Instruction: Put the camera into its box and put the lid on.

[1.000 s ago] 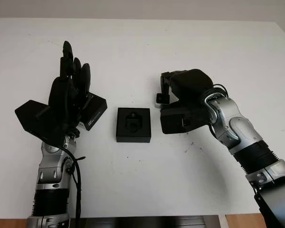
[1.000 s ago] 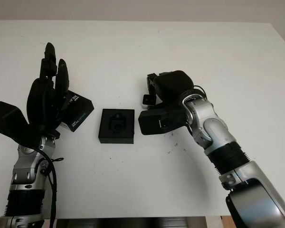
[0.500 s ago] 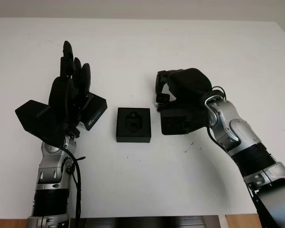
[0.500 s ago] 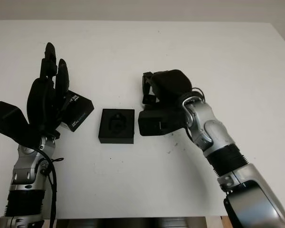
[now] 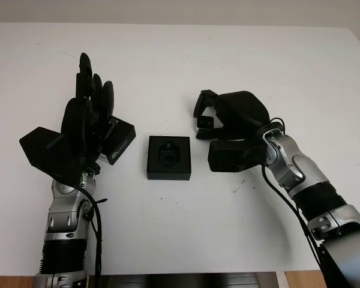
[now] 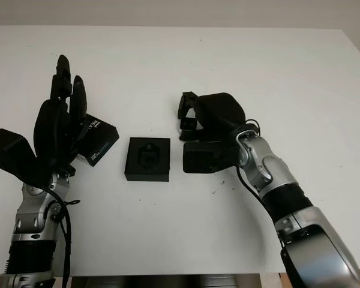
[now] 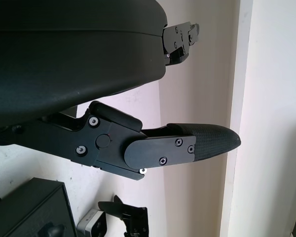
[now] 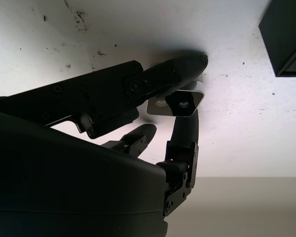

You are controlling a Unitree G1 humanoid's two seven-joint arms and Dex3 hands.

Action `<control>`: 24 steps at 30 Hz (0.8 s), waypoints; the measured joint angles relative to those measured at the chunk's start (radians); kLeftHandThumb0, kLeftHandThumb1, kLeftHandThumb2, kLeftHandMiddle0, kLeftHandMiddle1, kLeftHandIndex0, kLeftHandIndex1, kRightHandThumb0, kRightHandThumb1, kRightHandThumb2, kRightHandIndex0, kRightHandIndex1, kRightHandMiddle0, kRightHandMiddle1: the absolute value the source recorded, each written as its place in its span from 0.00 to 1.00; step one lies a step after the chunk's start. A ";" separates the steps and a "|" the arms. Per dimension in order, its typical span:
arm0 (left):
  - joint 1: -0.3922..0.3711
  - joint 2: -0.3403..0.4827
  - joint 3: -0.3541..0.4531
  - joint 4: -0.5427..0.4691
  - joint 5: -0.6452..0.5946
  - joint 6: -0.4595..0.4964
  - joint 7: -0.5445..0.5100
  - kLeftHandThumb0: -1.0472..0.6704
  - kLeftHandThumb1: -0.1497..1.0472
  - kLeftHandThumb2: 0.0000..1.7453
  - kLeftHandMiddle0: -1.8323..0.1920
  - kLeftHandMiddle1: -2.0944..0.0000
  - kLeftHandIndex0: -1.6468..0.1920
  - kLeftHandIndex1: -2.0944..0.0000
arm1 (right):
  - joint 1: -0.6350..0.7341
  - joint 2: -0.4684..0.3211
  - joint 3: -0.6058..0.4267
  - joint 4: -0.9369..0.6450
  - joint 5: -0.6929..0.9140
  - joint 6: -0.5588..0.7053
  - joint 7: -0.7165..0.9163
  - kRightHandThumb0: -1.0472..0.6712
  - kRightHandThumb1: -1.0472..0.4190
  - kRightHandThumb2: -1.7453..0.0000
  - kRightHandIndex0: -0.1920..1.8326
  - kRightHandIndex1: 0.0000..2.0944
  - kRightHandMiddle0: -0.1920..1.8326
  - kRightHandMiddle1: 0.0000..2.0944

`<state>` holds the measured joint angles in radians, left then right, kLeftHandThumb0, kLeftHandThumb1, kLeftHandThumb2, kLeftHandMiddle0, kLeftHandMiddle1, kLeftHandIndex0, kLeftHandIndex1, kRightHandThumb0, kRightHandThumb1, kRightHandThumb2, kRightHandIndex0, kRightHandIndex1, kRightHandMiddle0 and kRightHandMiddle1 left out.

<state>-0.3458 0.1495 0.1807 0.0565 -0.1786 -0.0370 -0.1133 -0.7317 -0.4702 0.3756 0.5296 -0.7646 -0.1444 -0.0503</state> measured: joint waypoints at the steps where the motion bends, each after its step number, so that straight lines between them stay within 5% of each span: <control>1: 0.000 0.000 0.000 0.000 -0.001 0.000 -0.001 0.18 1.00 0.29 1.00 1.00 1.00 1.00 | -0.001 0.000 0.001 0.000 -0.001 0.004 0.000 0.40 0.03 0.97 0.34 0.12 0.27 0.76; 11: 0.000 0.003 0.001 0.000 -0.011 0.008 -0.007 0.18 1.00 0.29 1.00 1.00 1.00 1.00 | -0.010 0.000 -0.002 0.006 0.011 -0.010 0.011 0.42 0.05 0.97 0.33 0.12 0.27 0.71; 21: 0.000 0.008 0.000 0.000 -0.008 0.009 -0.010 0.18 1.00 0.30 1.00 1.00 1.00 1.00 | -0.006 -0.003 -0.099 -0.082 0.213 -0.035 0.161 0.41 0.04 0.97 0.31 0.13 0.24 0.76; 24: 0.000 0.007 0.000 0.000 -0.007 0.009 -0.008 0.18 1.00 0.30 1.00 1.00 1.00 1.00 | -0.008 -0.004 -0.131 -0.141 0.261 -0.034 0.211 0.41 0.04 0.97 0.24 0.28 0.25 0.79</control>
<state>-0.3456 0.1566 0.1802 0.0564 -0.1856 -0.0281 -0.1213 -0.7395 -0.4747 0.2449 0.3882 -0.5037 -0.1782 0.1605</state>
